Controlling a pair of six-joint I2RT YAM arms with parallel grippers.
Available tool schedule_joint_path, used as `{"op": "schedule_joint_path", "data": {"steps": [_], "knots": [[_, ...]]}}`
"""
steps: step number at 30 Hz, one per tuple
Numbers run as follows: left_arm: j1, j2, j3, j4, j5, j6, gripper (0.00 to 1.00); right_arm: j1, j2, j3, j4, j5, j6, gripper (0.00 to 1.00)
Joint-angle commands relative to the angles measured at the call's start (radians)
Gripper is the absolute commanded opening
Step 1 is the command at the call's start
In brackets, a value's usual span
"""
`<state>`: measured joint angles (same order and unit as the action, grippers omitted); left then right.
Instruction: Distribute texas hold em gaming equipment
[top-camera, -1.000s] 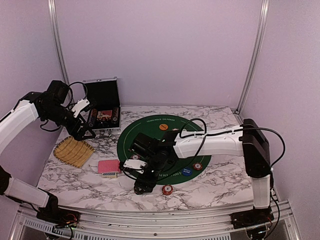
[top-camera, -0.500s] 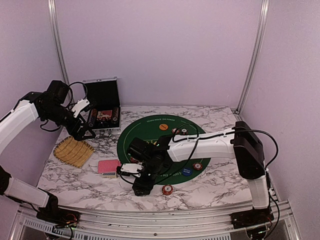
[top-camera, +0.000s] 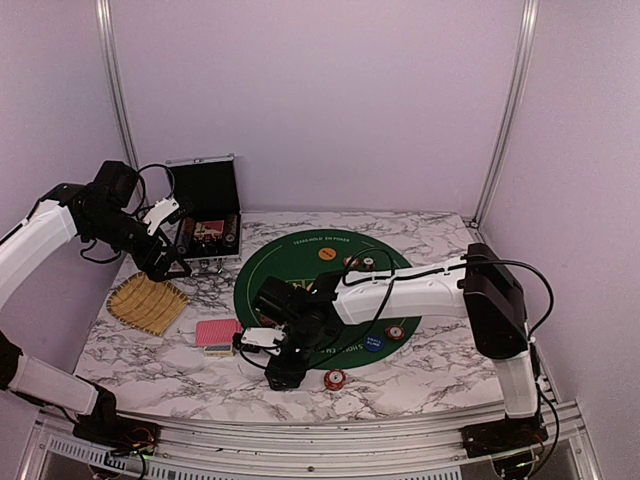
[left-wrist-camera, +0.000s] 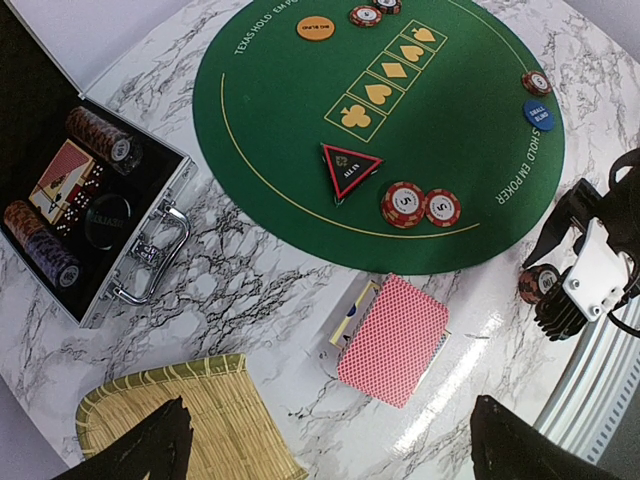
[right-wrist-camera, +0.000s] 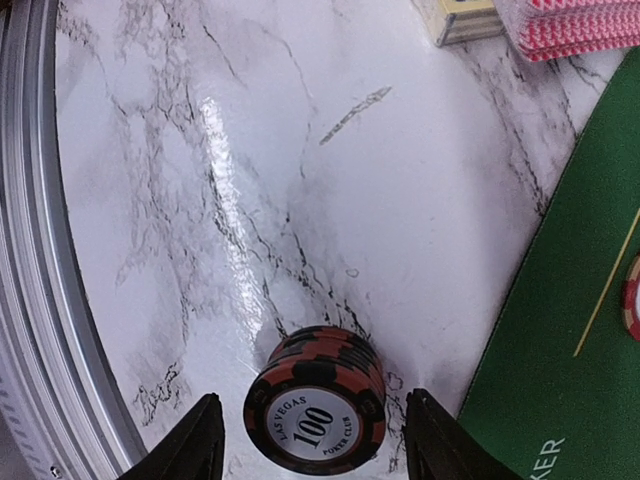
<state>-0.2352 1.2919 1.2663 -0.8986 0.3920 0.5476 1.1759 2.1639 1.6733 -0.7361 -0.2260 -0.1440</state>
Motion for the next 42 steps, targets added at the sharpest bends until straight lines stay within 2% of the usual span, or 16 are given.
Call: {"op": "schedule_joint_path", "data": {"steps": [1, 18, 29, 35, 42], "knots": [[-0.004, -0.008, 0.022, -0.029, 0.011, 0.014, 0.99, 0.008, 0.017, 0.036, 0.018, 0.008, -0.006, 0.58], [-0.004, -0.009, 0.019, -0.029, 0.014, 0.014, 0.99, 0.008, -0.018, 0.041, 0.011, 0.011, 0.001, 0.31], [-0.003, -0.013, 0.019, -0.029, 0.013, 0.013, 0.99, -0.008, -0.08, 0.081, -0.006, 0.108, 0.02, 0.08], [-0.004, -0.015, 0.019, -0.029, 0.01, 0.012, 0.99, -0.066, -0.075, 0.09, 0.008, 0.131, 0.068, 0.02], [-0.004, -0.017, 0.019, -0.029, 0.011, 0.012, 0.99, -0.142, -0.015, 0.086, 0.015, 0.149, 0.108, 0.01]]}}
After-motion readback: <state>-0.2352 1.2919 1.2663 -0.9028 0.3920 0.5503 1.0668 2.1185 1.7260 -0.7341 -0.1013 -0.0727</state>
